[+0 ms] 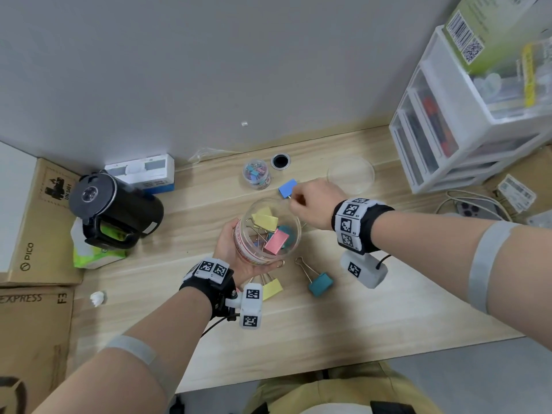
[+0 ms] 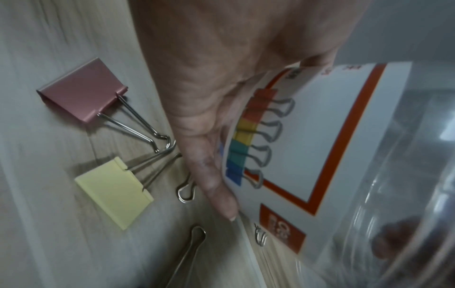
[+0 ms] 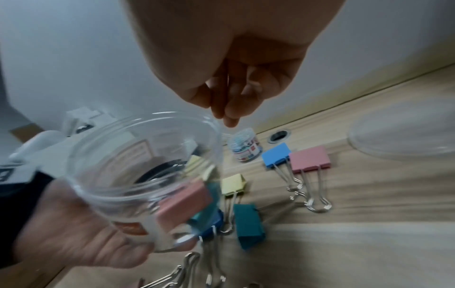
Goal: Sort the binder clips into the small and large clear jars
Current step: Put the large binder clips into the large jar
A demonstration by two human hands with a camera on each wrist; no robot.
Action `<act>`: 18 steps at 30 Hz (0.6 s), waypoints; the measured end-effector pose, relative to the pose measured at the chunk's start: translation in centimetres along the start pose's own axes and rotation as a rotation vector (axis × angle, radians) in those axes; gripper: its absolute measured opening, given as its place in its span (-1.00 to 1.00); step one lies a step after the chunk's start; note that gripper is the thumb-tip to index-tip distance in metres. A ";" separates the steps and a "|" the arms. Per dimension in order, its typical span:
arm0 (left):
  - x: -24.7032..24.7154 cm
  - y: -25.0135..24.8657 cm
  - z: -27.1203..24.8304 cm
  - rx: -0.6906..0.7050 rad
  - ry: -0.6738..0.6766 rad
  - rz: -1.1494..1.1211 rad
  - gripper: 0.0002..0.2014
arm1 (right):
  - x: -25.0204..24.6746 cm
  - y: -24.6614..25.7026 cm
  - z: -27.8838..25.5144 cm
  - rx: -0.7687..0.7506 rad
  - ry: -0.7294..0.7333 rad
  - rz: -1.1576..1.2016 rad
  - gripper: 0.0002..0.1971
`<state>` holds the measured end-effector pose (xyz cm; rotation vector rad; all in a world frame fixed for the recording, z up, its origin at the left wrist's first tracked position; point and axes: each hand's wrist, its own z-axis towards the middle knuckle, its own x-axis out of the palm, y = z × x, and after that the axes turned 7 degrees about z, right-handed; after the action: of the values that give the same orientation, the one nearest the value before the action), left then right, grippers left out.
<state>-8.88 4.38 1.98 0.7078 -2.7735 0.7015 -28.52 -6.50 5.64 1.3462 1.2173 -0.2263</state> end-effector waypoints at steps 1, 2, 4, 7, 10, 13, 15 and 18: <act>-0.5 0.1 0.1 -0.002 -0.007 -0.017 -0.29 | 0.2 -0.9 0.3 0.051 0.025 0.001 -0.78; -0.9 0.1 0.1 -0.007 -0.014 -0.029 -0.28 | 0.5 -1.8 0.6 0.097 0.067 -0.002 -0.81; -1.8 0.1 -0.1 -0.016 -0.041 -0.034 -0.27 | 1.2 -3.0 0.6 0.180 0.208 -0.051 -0.80; -2.9 0.1 -0.3 -0.018 -0.066 -0.027 -0.29 | 2.9 -3.8 -0.3 0.233 0.444 -0.187 -0.57; -4.1 0.2 -0.4 -0.014 -0.068 -0.049 -0.28 | 5.3 -3.7 -1.6 0.264 0.544 -0.251 -0.64; -5.0 0.3 -0.3 -0.023 -0.078 -0.055 -0.24 | 7.5 -3.1 -1.9 0.229 0.580 -0.380 -0.60; -5.4 0.4 -0.2 -0.035 -0.076 -0.051 -0.23 | 8.8 -2.7 -1.9 0.206 0.561 -0.422 -0.63; -5.7 0.7 0.0 -0.044 -0.080 -0.048 -0.22 | 10.3 -2.2 -1.7 0.225 0.552 -0.442 -0.82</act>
<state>-4.29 7.20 0.05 0.8073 -2.8236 0.6144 -26.72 -0.68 -3.11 1.3605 2.0058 -0.3216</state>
